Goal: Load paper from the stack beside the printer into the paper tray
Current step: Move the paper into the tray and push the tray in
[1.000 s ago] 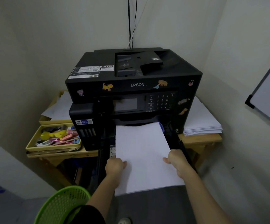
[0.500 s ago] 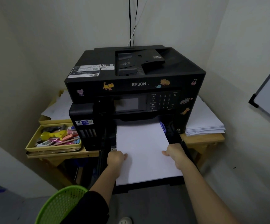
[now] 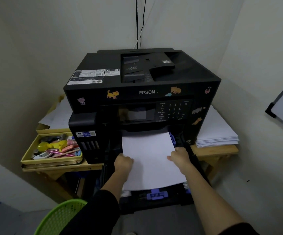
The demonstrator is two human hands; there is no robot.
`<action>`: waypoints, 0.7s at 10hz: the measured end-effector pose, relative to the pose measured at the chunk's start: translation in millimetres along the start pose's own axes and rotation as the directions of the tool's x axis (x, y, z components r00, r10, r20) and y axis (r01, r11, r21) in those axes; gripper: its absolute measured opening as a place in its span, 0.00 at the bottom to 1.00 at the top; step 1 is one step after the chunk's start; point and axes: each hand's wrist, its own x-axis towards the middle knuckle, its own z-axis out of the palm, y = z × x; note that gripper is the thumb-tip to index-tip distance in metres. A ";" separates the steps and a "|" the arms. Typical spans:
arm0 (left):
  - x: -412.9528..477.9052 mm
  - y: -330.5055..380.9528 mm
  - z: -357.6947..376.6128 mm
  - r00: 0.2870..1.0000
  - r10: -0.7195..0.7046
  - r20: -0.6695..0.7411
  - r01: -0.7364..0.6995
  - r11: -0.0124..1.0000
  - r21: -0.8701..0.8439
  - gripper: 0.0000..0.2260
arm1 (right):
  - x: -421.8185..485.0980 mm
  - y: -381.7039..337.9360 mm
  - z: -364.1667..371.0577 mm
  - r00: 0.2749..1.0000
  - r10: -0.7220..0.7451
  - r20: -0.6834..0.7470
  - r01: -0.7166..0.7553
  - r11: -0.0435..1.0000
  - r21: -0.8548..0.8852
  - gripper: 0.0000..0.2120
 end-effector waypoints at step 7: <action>-7.4 -17.9 -1.1 0.992 0.111 -0.053 -0.102 0.983 0.152 0.25 | -5.3 9.0 12.3 0.952 -0.136 -0.273 0.047 0.950 -0.310 0.08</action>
